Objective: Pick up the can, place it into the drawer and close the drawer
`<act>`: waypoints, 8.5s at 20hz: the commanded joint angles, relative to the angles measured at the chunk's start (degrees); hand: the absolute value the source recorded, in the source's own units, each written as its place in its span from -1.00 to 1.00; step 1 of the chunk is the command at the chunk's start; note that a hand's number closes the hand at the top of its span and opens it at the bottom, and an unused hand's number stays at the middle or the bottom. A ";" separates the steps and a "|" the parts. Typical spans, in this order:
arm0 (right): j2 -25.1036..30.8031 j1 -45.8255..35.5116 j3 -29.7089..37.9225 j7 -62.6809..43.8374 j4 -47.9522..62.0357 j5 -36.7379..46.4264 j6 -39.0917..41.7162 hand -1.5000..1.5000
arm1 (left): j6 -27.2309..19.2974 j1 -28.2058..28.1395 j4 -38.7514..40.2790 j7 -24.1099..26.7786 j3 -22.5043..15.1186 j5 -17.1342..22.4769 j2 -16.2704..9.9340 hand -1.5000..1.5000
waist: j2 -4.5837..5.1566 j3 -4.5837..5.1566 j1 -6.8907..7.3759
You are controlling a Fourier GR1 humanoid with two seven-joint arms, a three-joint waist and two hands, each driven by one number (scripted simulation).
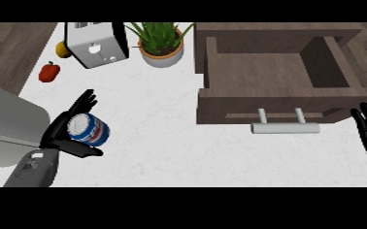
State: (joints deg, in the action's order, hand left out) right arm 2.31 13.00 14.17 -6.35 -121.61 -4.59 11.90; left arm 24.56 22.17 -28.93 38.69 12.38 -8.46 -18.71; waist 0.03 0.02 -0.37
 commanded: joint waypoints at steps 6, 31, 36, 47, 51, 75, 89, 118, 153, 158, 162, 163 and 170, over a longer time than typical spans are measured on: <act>-0.80 1.11 -0.65 -3.02 -3.67 -0.38 0.42 -1.00 | 3.87 -1.92 -2.50 1.76 -1.28 0.80 -0.59 1.00 | -0.07 -0.02 0.22; -0.57 0.76 1.82 -4.45 -5.42 -2.70 -1.78 -1.00 | -21.23 -7.30 -38.60 -23.32 0.26 10.69 17.69 1.00 | -0.25 -0.06 0.85; -2.27 4.97 0.49 0.80 -5.05 -1.51 0.57 -1.00 | -27.31 -3.12 -45.58 -30.99 -5.68 9.25 18.62 1.00 | -0.20 -0.06 0.25; 0.96 3.82 5.42 0.06 -4.48 -5.89 0.80 -1.00 | -34.97 8.21 -50.42 -44.88 -15.10 8.64 18.70 1.00 | -0.07 -0.02 -0.09; -1.98 4.05 1.41 2.40 -3.44 -1.03 -0.18 -1.00 | -43.46 18.87 -48.52 -50.74 -20.39 7.85 18.70 1.00 | -0.02 -0.04 -0.57; -1.23 1.70 1.36 0.77 -1.94 -0.54 0.06 -1.00 | -53.56 54.81 -15.43 -50.85 -25.08 19.35 18.71 1.00 | 0.34 -0.07 -1.49; 0.55 -0.17 3.25 1.09 -1.54 -3.35 1.28 -1.00 | -54.69 64.47 1.95 -44.83 -30.66 28.50 18.71 1.00 | 0.89 -0.16 -3.78; 1.42 -7.80 -0.07 -2.44 0.54 0.02 -0.66 -1.00 | -67.07 60.86 8.72 -37.30 -47.21 37.75 18.71 -1.00 | 1.90 -0.21 -7.31; 13.45 -17.34 -15.64 6.75 7.07 50.01 -5.62 -1.00 | -73.59 61.72 3.22 -32.87 -47.54 49.03 18.71 -1.00 | 0.73 -0.07 -1.26; 13.10 -17.94 -18.30 6.58 14.22 57.42 -8.17 -1.00 | -73.27 61.11 2.86 -33.94 -45.80 46.56 18.56 -1.00 | 0.07 -0.03 0.76; 11.10 -18.38 -19.09 7.99 21.21 62.71 -14.81 -1.00 | -71.42 59.49 -1.39 -38.77 -46.09 45.63 14.16 -1.00 | -0.34 -0.03 1.58; 8.67 -21.73 -20.75 7.50 26.43 64.68 -17.08 -1.00 | -72.20 60.69 -2.13 -39.76 -46.61 45.12 15.01 -1.00 | -0.25 -0.05 2.09; 6.12 -28.25 -16.74 10.47 43.50 66.59 -26.85 -1.00 | -71.96 55.07 -12.24 -45.66 -48.28 42.58 8.52 -1.00 | -0.35 -0.06 3.24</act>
State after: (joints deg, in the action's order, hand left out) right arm 10.27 -10.31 -3.33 3.73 -88.52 59.88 -11.05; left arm -47.11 78.79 -36.25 -3.01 -34.82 35.28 -7.51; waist -0.47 0.25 1.65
